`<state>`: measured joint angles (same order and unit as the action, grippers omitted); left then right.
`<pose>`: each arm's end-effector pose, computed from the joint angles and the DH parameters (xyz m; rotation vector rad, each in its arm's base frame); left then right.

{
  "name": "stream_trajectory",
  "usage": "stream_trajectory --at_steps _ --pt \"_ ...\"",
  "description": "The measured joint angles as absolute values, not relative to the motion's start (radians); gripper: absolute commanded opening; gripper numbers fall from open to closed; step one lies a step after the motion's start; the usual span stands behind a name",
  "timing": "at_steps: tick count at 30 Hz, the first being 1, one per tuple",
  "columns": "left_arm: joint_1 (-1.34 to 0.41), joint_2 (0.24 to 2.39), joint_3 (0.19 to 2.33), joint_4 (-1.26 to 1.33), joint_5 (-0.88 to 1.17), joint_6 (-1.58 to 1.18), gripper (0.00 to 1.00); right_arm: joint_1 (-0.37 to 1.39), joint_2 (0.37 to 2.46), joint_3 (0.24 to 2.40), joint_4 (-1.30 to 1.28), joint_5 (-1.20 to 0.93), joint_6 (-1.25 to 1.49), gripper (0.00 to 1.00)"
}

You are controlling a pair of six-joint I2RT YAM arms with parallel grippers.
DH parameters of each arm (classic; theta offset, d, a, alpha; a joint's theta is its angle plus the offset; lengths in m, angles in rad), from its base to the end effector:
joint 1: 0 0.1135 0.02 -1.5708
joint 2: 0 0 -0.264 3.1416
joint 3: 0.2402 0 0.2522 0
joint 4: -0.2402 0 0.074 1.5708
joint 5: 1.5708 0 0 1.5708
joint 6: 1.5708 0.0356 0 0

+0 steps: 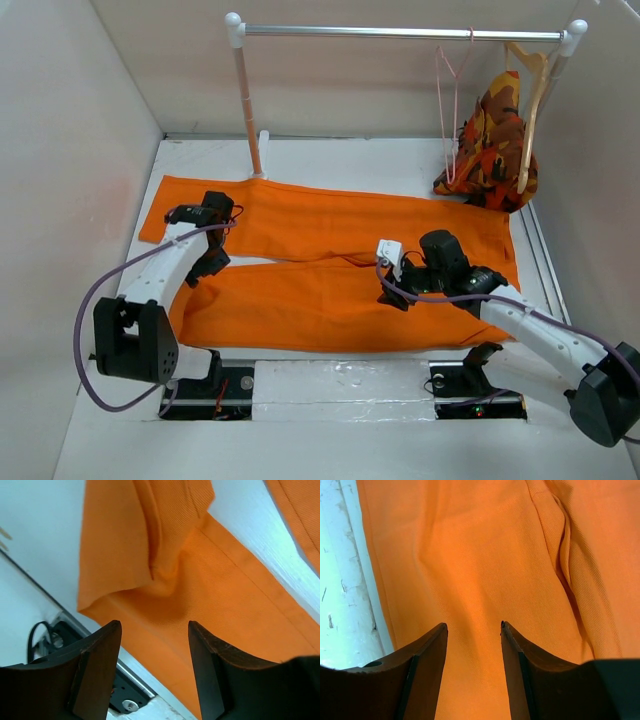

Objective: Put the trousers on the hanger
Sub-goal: Flatten out the trousers at the center of the board, then fold the trousers at the center of the board.

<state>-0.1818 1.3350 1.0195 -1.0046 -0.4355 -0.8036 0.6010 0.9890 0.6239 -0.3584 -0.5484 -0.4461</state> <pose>0.2350 -0.0279 0.2483 -0.8960 2.5428 0.3647 0.1573 0.1303 0.2335 -1.3694 1.8024 0.7081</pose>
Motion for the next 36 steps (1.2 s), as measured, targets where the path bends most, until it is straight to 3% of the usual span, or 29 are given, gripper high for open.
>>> stream_trajectory --at_steps 5,12,30,36 --pt "-0.181 1.404 1.111 -1.033 -0.515 -0.797 0.52 0.594 0.989 0.624 -0.358 -0.552 -0.449 0.53" --pt "-0.178 1.579 1.151 -1.010 -0.578 -0.738 0.43 0.583 0.987 0.624 -0.358 -0.554 -0.448 0.53" --pt "-0.089 1.623 1.097 -0.968 -0.545 -0.647 0.37 0.556 0.969 0.624 -0.358 -0.558 -0.449 0.53" --pt "-0.076 1.667 1.093 -0.969 -0.546 -0.648 0.22 0.542 0.951 0.624 -0.358 -0.564 -0.450 0.53"
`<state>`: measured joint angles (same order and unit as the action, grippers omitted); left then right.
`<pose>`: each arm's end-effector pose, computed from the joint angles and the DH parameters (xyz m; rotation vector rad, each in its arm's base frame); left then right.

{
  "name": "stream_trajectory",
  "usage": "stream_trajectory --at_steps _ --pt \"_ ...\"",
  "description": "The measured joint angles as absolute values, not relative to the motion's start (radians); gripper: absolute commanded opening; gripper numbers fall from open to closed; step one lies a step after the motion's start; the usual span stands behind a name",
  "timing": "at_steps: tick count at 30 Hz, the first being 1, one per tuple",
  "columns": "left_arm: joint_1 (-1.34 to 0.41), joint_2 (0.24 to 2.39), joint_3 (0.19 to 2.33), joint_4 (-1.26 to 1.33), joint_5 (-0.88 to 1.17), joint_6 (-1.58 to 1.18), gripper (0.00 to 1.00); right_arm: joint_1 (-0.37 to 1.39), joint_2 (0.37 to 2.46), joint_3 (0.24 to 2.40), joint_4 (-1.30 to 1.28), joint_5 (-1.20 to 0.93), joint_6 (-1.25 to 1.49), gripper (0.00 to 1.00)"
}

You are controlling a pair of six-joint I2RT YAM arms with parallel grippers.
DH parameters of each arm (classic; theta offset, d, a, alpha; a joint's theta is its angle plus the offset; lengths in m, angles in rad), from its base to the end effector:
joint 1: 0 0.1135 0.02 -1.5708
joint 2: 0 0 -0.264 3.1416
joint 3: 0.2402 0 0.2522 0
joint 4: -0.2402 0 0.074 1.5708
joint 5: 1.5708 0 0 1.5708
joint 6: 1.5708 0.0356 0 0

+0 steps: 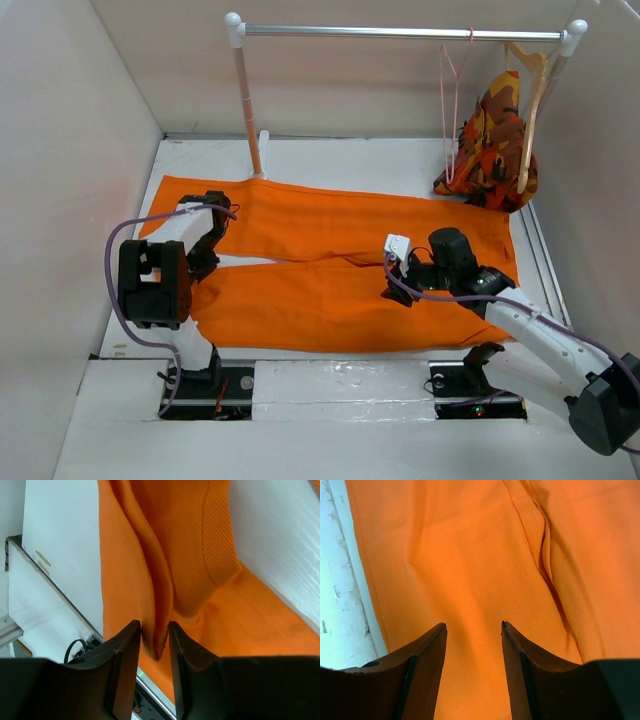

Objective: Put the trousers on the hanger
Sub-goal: Fold the trousers at the center of the board.

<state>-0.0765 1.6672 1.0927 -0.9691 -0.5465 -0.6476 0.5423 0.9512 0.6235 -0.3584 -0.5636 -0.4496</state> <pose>0.2871 -0.0034 0.1891 -0.8084 2.7155 0.7289 0.1602 0.1187 0.2404 -1.3104 1.7890 0.6836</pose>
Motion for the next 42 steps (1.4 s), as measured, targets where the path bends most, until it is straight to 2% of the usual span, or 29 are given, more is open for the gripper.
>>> stream_trajectory --at_steps 1,3,10,13,14,17,21,25,28,29,31,32,34,35,37,38,42 --pt "-0.069 1.673 1.093 -0.970 -0.547 -0.650 0.18 0.538 0.949 0.624 -0.358 -0.565 -0.450 0.53" --pt "-0.051 1.682 1.093 -0.970 -0.549 -0.655 0.02 0.529 0.943 0.624 -0.359 -0.566 -0.450 0.53" --pt "-0.031 1.655 1.098 -0.990 -0.548 -0.669 0.00 0.523 0.931 0.624 -0.359 -0.573 -0.450 0.53" --pt "-0.031 1.548 1.171 -1.020 -0.502 -0.687 0.00 0.523 0.934 0.624 -0.359 -0.573 -0.450 0.44" --pt "-0.031 1.501 1.215 -1.023 -0.487 -0.697 0.00 0.524 0.939 0.625 -0.360 -0.572 -0.453 0.29" --pt "-0.031 1.355 1.349 -1.003 -0.463 -0.743 0.00 0.524 0.965 0.628 -0.374 -0.559 -0.456 0.01" --pt "-0.031 1.179 1.423 -0.985 -0.448 -0.800 0.00 0.512 0.990 0.637 -0.414 -0.527 -0.448 0.00" --pt "-0.031 1.100 1.422 -0.975 -0.444 -0.822 0.00 0.430 1.004 0.648 -0.441 -0.519 -0.437 0.00" --pt "-0.031 1.079 1.417 -0.946 -0.448 -0.813 0.00 0.340 1.021 0.649 -0.448 -0.511 -0.413 0.12" --pt "-0.031 1.068 1.410 -0.928 -0.455 -0.805 0.00 0.301 1.030 0.649 -0.451 -0.513 -0.404 0.24" --pt "-0.031 1.037 1.392 -0.901 -0.477 -0.783 0.00 0.221 1.045 0.649 -0.456 -0.509 -0.378 0.39" --pt "-0.031 1.013 1.378 -0.884 -0.495 -0.772 0.00 0.183 1.049 0.648 -0.458 -0.505 -0.360 0.54" --pt "-0.031 0.957 1.350 -0.859 -0.526 -0.748 0.00 0.102 1.046 0.641 -0.460 -0.489 -0.324 0.65" --pt "-0.031 0.925 1.335 -0.842 -0.542 -0.738 0.00 0.067 1.040 0.637 -0.463 -0.474 -0.302 0.68" --pt "-0.034 0.864 1.321 -0.825 -0.566 -0.721 0.00 0.003 1.021 0.628 -0.464 -0.437 -0.260 0.66" --pt "-0.043 0.844 1.321 -0.813 -0.575 -0.715 0.00 -0.030 1.005 0.622 -0.465 -0.413 -0.233 0.59" --pt "-0.076 0.793 1.324 -0.727 -0.581 -0.667 0.00 -0.174 1.000 0.618 -0.480 -0.330 -0.167 0.54"
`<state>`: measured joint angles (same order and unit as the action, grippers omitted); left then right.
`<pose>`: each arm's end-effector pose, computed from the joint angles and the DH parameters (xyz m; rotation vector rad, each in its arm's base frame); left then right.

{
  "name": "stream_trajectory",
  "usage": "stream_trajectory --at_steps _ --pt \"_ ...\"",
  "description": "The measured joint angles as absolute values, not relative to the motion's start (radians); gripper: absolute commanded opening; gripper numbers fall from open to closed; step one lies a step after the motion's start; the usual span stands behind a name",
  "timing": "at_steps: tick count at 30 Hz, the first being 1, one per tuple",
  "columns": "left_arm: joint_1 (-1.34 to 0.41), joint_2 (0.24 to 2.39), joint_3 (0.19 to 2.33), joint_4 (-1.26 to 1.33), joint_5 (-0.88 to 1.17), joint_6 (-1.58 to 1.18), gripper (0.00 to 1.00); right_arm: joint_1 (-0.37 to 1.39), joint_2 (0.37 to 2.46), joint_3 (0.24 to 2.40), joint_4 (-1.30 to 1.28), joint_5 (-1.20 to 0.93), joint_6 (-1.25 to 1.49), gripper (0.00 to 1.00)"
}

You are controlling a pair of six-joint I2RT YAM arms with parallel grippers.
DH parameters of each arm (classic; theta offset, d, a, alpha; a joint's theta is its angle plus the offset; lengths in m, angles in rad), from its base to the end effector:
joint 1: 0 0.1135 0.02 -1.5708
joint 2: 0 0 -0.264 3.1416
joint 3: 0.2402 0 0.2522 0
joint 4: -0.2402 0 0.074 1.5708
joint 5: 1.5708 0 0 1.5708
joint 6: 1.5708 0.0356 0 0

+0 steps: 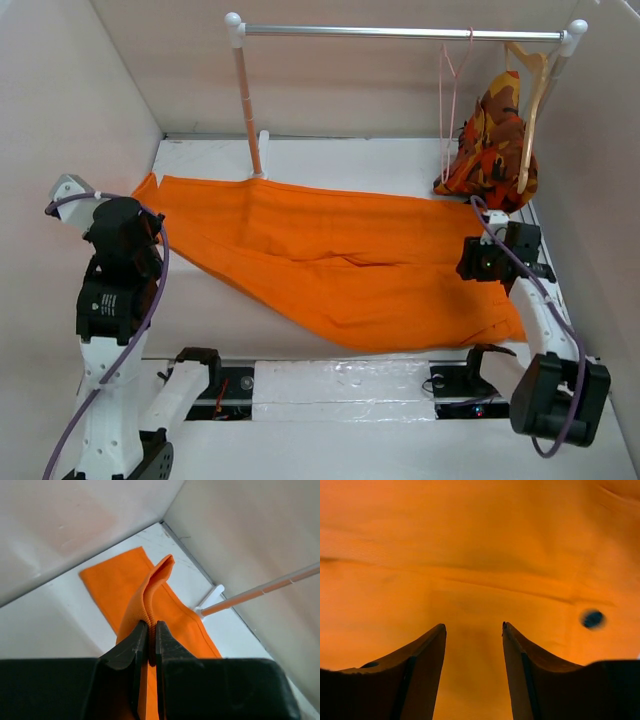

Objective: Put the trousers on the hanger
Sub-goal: Fold the trousers at the center of the board.

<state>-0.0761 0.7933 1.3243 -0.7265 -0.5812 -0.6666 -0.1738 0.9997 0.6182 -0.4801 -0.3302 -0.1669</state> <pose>0.1186 0.0106 0.4573 -0.8857 1.4907 -0.0326 0.1961 -0.0227 0.2184 -0.1386 2.3810 0.2415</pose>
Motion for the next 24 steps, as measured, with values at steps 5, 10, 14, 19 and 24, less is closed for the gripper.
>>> stream_trajectory --at_steps 5,10,14,19,24 --pt "-0.161 0.783 1.328 -0.665 -0.610 -0.568 0.00 -0.389 1.110 0.609 -0.467 -0.236 -0.148 0.55" --pt "-0.243 0.730 1.296 -0.633 -0.610 -0.517 0.00 -0.437 1.246 0.598 -0.428 -0.244 -0.113 0.55" --pt "-0.287 0.681 1.264 -0.650 -0.607 -0.516 0.00 -0.427 1.336 0.624 -0.332 -0.275 -0.068 0.56" --pt "-0.333 0.646 1.241 -0.681 -0.640 -0.523 0.00 -0.377 1.464 0.684 -0.146 -0.356 -0.003 0.58" --pt "-0.350 0.648 1.240 -0.716 -0.674 -0.525 0.00 -0.345 1.451 0.716 -0.181 -0.385 0.001 0.65"
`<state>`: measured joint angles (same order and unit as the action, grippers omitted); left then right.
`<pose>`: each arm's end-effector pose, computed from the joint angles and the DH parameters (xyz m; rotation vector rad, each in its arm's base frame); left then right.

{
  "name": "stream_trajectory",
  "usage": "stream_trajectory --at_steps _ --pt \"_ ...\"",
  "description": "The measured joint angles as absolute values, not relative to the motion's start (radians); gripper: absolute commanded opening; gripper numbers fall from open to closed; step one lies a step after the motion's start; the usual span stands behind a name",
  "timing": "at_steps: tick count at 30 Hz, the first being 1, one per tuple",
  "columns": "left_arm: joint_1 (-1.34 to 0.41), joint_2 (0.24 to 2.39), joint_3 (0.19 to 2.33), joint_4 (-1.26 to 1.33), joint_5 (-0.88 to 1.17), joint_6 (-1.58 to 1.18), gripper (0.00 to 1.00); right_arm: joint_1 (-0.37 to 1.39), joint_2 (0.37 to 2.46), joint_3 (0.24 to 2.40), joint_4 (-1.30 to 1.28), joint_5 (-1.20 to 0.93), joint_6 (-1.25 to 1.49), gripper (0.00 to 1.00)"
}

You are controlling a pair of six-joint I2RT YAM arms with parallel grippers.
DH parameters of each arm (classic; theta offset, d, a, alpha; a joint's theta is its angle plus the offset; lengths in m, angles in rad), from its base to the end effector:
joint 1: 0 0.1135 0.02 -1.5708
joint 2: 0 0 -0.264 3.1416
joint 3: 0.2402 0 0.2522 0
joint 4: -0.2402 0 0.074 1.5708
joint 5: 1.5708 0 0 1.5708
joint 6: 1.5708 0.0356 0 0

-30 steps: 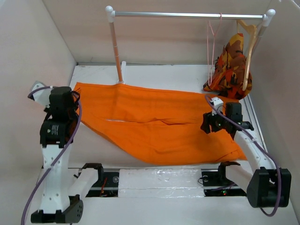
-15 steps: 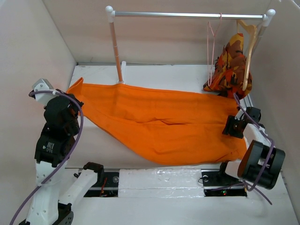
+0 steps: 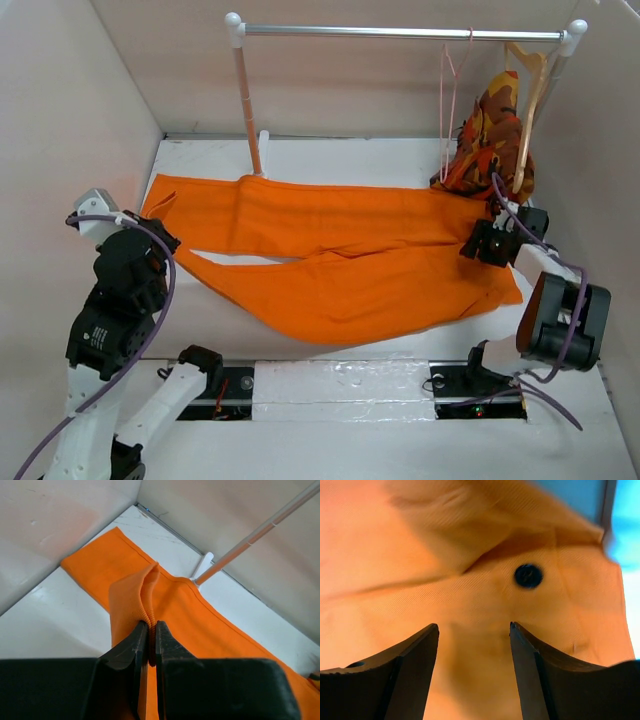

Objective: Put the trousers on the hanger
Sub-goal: Fold the trousers at the center of the board.

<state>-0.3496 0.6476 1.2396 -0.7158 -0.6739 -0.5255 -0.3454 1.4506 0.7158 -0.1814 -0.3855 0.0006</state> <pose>0.0830 -0.0066 0.4467 -0.6312 1.5442 -0.0908 0.2637 -0.0807 0.1710 0.2583 2.4082 0.3239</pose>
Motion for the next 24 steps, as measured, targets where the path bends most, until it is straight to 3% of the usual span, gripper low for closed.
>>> stream_trajectory --at_steps 6,11,15,24 --pt "-0.387 0.579 1.206 -0.730 -0.653 -0.552 0.00 -0.361 1.132 0.738 -0.403 -0.321 -0.027 0.60" --pt "-0.422 0.535 1.183 -0.751 -0.665 -0.558 0.00 -0.533 0.904 0.637 -0.488 -0.257 -0.027 0.52" --pt "-0.443 0.536 1.174 -0.744 -0.683 -0.554 0.00 -0.652 0.925 0.558 -0.575 -0.176 -0.035 0.54" --pt "-0.465 0.546 1.159 -0.727 -0.719 -0.536 0.00 -0.786 1.043 0.528 -0.576 -0.170 -0.064 0.70"
